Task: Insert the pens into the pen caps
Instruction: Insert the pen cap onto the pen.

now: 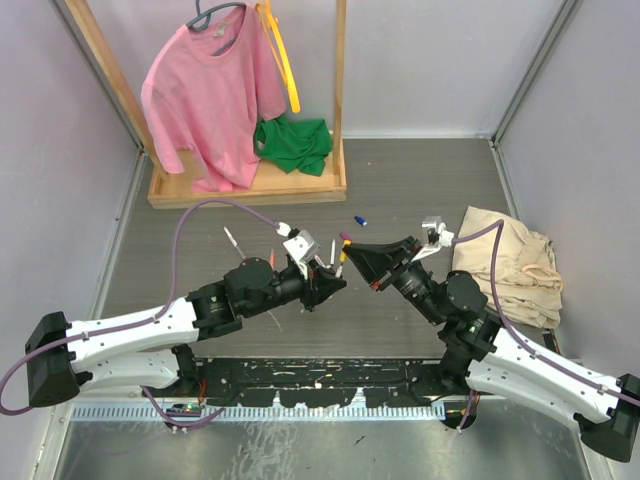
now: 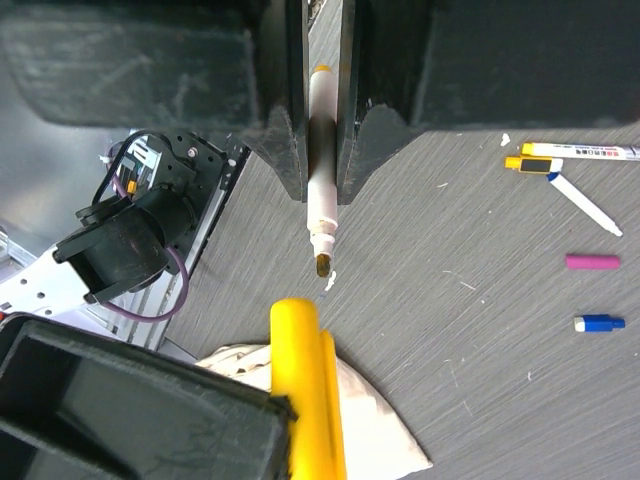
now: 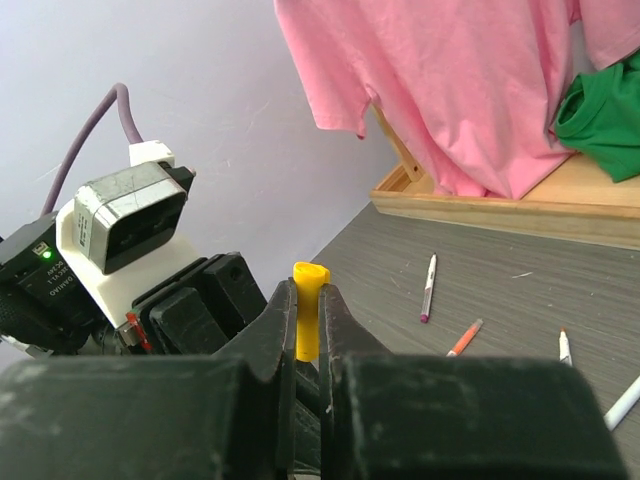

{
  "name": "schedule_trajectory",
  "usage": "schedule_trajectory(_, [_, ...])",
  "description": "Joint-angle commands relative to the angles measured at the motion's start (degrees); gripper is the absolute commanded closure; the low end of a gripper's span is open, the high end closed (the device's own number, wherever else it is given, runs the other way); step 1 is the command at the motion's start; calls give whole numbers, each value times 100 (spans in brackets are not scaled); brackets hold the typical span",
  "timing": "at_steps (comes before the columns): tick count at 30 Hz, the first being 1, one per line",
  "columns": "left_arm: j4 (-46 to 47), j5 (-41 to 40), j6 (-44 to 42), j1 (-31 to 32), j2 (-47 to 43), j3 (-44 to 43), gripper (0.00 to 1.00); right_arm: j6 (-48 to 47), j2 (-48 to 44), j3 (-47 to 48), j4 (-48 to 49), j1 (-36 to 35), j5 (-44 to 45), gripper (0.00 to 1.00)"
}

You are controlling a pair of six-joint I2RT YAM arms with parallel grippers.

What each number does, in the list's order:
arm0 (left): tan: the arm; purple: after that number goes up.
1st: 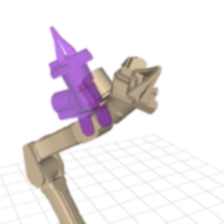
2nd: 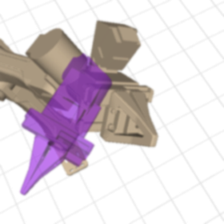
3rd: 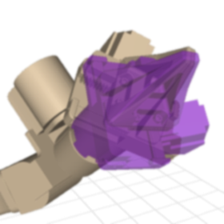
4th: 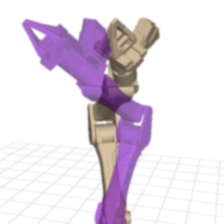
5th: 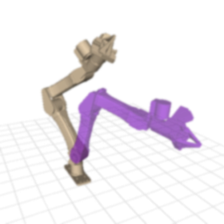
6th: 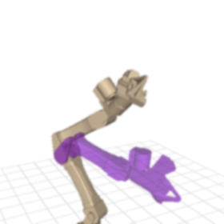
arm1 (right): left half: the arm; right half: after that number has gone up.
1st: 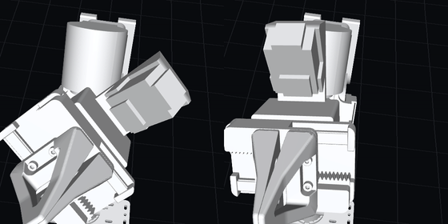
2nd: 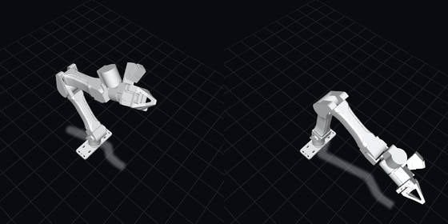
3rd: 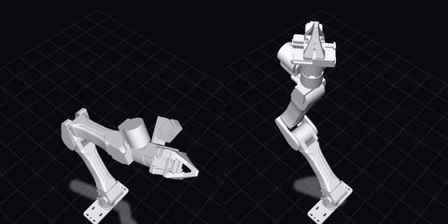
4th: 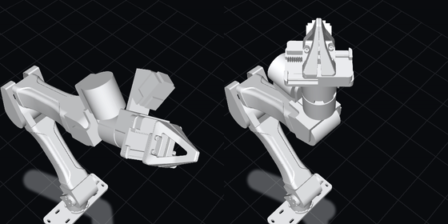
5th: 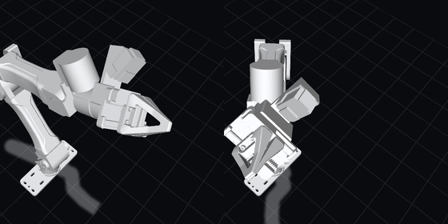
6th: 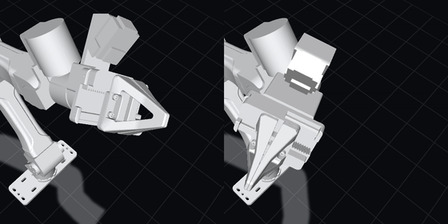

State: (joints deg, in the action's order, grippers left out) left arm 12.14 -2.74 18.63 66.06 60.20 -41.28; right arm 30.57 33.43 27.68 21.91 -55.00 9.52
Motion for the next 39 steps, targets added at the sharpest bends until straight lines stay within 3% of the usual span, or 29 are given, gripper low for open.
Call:
schedule_trajectory(1, [487, -4, -62, 21, -143, 63, 100, 161, 49, -21, 444, 7, -74, 100])
schedule_trajectory(18, [561, -48, -45, 21, -167, 120, 100, 389, 14, -56, 128, 12, 501, 100])
schedule_trajectory(39, [588, -91, -34, 23, -151, 120, 100, 500, 10, -55, -112, 9, 357, 100])
